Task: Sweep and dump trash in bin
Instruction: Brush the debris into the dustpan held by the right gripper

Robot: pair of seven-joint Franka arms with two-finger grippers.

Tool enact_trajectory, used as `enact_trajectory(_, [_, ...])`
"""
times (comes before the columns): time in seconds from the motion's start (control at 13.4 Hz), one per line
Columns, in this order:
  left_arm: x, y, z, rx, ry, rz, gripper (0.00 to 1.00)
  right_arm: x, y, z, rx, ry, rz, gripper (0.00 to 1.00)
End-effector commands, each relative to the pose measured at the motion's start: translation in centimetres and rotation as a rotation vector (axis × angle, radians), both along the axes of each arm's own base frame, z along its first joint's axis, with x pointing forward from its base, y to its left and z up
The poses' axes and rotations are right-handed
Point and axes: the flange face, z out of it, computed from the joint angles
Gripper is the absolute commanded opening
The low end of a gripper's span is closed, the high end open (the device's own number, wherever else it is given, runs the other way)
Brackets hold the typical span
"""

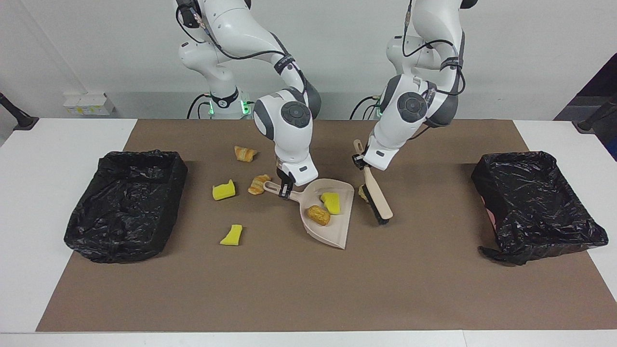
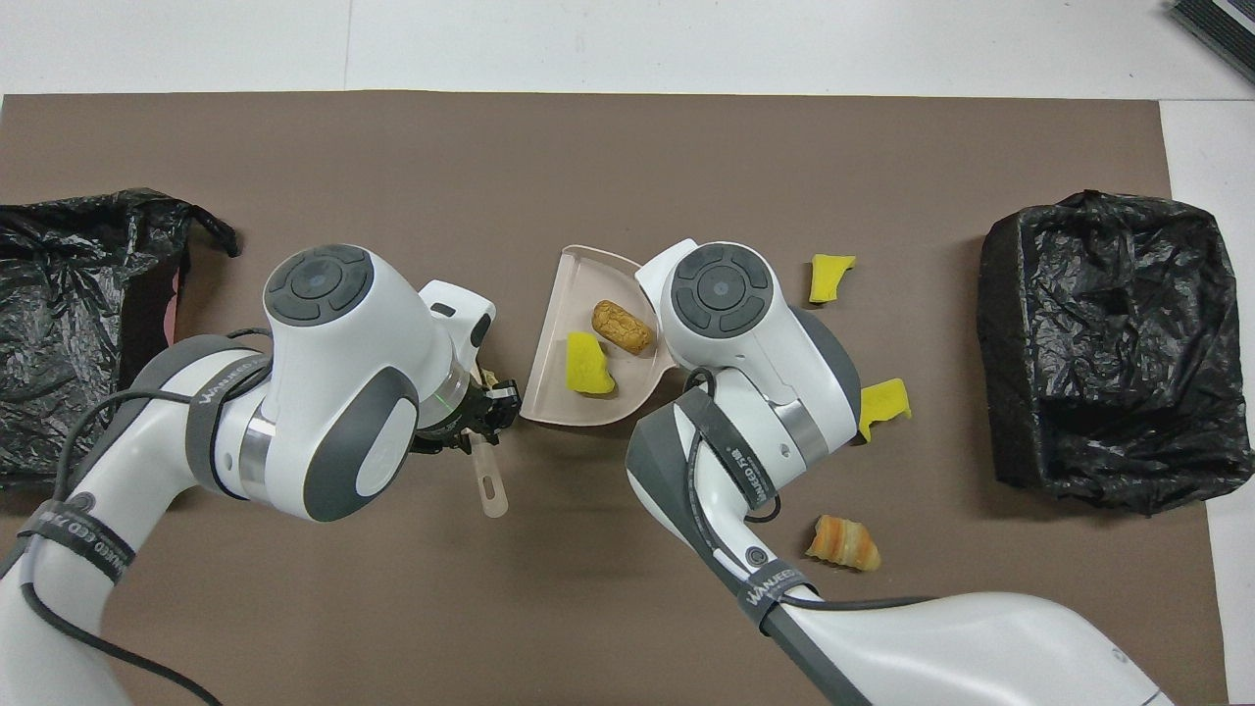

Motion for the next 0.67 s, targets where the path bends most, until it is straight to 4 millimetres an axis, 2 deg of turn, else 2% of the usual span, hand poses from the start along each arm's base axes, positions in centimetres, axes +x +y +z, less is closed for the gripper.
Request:
enact_trajectory(0.0, [-2.9, 1.4, 0.0, 0.088, 0.047, 0.057, 0.00, -0.6, -0.5, 0.4, -0.014, -0.009, 0.048, 0.00])
enact_trajectory(0.15, [-6.2, 2.2, -1.6, 0.110, 0.049, 0.029, 0.00, -0.7, -0.5, 0.4, -0.016, -0.008, 0.048, 0.00])
enact_trajectory(0.22, [-6.7, 2.0, -2.1, 0.100, 0.018, 0.024, 0.00, -0.7, -0.5, 0.4, -0.016, -0.007, 0.048, 0.00])
enact_trajectory(0.3, [-7.3, 0.3, -2.7, 0.088, -0.005, -0.008, 0.00, -0.7, -0.5, 0.3, -0.017, -0.005, 0.048, 0.00])
enact_trajectory(0.37, [-6.3, -0.7, -3.2, 0.052, -0.064, 0.004, 0.00, -0.7, -0.5, 0.4, -0.016, -0.007, 0.048, 0.00])
enact_trajectory(0.45, [-5.7, -1.0, -3.4, 0.033, -0.097, 0.005, 0.00, -0.6, -0.5, 0.4, -0.016, -0.008, 0.048, 0.00])
enact_trajectory(0.6, [-4.5, -1.7, -3.8, -0.015, -0.138, -0.109, 0.00, -0.6, -0.5, 0.4, -0.031, -0.015, 0.060, 0.00])
